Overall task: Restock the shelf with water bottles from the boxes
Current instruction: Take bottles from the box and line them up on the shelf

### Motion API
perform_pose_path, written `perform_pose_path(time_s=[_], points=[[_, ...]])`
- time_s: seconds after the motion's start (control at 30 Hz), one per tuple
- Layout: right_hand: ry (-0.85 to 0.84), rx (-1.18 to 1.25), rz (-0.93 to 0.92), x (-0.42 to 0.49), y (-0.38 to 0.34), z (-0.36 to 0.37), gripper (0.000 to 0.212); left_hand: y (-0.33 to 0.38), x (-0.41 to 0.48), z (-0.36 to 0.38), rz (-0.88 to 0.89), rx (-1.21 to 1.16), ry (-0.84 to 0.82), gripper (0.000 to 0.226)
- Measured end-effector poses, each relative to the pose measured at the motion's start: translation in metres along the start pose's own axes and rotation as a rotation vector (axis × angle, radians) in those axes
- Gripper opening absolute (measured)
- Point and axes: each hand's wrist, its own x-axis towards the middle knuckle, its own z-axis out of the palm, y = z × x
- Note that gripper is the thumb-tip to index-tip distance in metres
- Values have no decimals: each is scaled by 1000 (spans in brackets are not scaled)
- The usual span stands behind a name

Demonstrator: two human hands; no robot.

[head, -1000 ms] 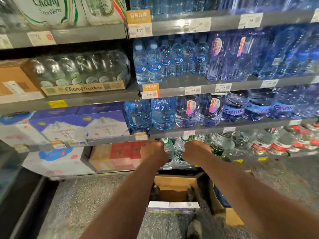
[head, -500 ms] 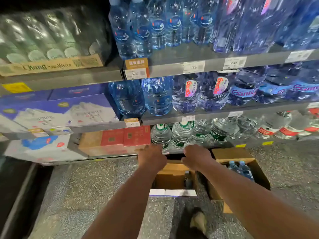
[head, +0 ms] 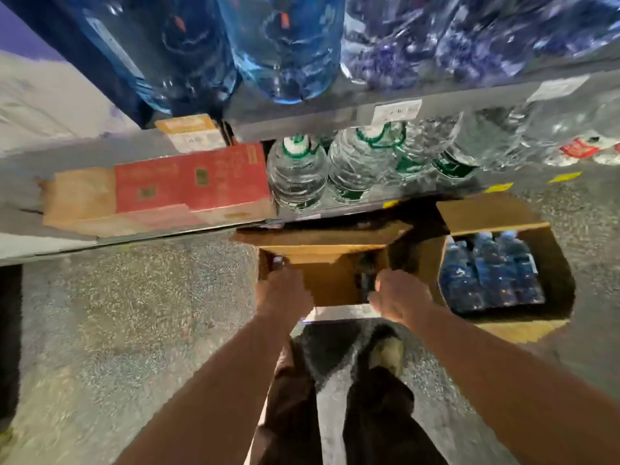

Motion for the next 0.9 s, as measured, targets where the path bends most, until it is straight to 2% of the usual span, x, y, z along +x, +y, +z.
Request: perform_pose_path(time_s=[0.13,0.27,0.37,0.43,0.53,0.63,0.8,0.9], points=[[-17,81,78,86,5,60,18,-25,81,62,-49,-75,-47,33],[-62,99,160,166,15,112,17,-50,155,129,-182,-213,-81,42],[-70,123,214,215,24,148,33,-63,200,185,-267,-324,-144,41],[-105,204,263,245,34,175,34,-68,223,219,-356,-434,-186,42],[-141,349,392,279,48,210,33,-75,250,256,-500,-566,-231,62],[-98,473,498,298,55,234,48,-81,269,279,-585,-636,-244,83],[-84,724,559,312,53,256,74,-72,276,293,-629,-609,-133,79],[-124,863,564,318,38,265,86,-74,282,304,-627,-718,-167,83]])
